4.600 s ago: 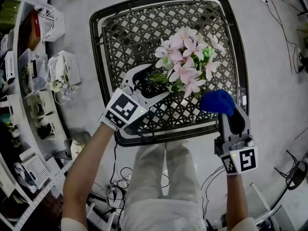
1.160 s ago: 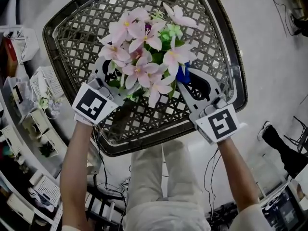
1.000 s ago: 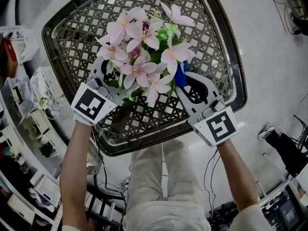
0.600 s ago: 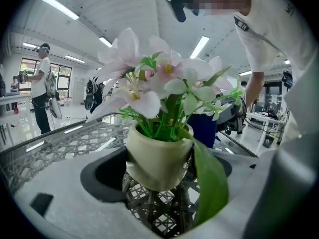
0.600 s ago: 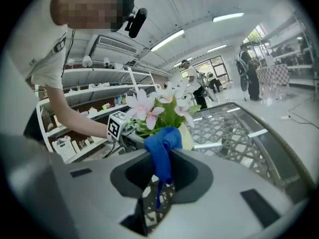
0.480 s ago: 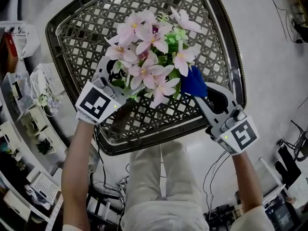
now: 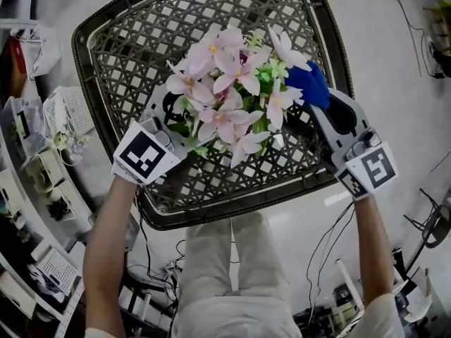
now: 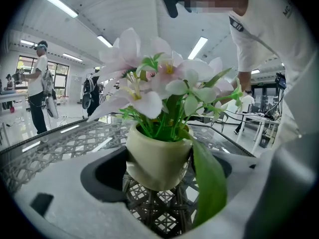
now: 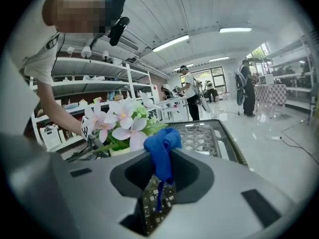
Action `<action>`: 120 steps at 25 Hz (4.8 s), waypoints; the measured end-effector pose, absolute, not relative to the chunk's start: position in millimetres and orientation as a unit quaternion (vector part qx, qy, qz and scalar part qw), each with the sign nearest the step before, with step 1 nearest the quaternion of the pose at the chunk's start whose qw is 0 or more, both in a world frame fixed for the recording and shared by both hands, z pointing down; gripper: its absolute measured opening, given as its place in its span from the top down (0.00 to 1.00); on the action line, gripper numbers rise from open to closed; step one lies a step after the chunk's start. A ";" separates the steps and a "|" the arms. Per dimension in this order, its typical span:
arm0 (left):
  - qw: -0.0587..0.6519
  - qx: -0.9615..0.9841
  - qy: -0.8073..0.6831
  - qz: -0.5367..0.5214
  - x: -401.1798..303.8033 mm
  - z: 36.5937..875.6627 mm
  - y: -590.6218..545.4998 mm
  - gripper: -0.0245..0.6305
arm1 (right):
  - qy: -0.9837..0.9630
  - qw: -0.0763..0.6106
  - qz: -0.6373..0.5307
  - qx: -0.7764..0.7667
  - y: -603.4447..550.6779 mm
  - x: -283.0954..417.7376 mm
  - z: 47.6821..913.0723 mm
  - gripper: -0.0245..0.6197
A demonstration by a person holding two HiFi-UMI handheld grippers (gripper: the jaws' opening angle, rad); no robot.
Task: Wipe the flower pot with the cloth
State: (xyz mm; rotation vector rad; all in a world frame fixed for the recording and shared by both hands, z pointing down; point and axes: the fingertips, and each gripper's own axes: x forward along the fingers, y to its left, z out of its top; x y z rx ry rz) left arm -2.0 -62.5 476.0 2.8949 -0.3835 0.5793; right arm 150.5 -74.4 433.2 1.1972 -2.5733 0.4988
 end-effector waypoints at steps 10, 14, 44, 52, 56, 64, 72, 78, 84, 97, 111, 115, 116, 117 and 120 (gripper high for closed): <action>0.076 0.971 -0.096 0.207 0.1 478.1 -60.8 0.34 | -0.910 0.132 0.172 0.353 -117.1 123.8 451.5 0.81; 0.074 0.972 -0.096 0.202 0.6 478.1 -61.3 0.34 | -0.932 0.124 0.169 0.297 -128.7 102.9 453.7 0.83; 0.081 0.972 -0.096 0.200 -0.2 481.6 -58.4 0.34 | -0.971 0.167 0.166 0.046 -135.2 21.5 460.3 0.84; 0.083 0.971 -0.097 0.202 -0.9 482.1 -59.1 0.34 | -0.968 0.185 0.169 0.029 -127.9 33.3 460.8 0.84; 0.082 0.971 -0.098 0.201 -0.8 481.5 -59.5 0.34 | -0.966 0.188 0.173 0.034 -123.5 41.2 461.7 0.84; 0.078 0.972 -0.098 0.200 0.9 477.4 -62.3 0.34 | -0.964 0.190 0.179 0.048 -113.9 54.1 463.3 0.84; 0.079 0.971 -0.100 0.201 0.7 477.5 -62.7 0.34 | -0.963 0.188 0.183 0.066 -103.3 67.2 463.8 0.84; 0.079 0.971 -0.102 0.200 1.2 476.5 -62.9 0.34 | -0.962 0.186 0.187 0.075 -93.3 76.0 464.8 0.84; 0.067 0.971 -0.098 0.208 0.0 479.5 -62.9 0.34 | -0.960 0.180 0.196 0.086 -81.4 83.6 468.1 0.84; 0.086 0.968 -0.117 0.202 0.9 478.0 -62.3 0.34 | -0.959 0.175 0.198 0.104 -53.1 93.0 468.4 0.84; 0.093 0.966 -0.141 0.198 2.5 478.2 -61.5 0.34 | -0.959 0.178 0.197 0.093 -10.7 85.8 467.0 0.84; 0.092 0.965 -0.148 0.199 2.3 478.5 -61.5 0.34 | -0.957 0.178 0.211 0.085 0.1 80.4 466.3 0.84; 0.093 0.964 -0.149 0.199 2.3 478.7 -61.4 0.34 | -0.958 0.178 0.211 0.082 3.0 79.3 466.5 0.84; 0.094 0.964 -0.150 0.199 2.3 478.8 -61.5 0.34 | -0.958 0.178 0.212 0.079 5.7 78.0 466.7 0.84; 0.095 0.963 -0.152 0.201 2.2 479.2 -61.3 0.34 | -0.957 0.179 0.214 0.072 13.7 74.0 466.4 0.84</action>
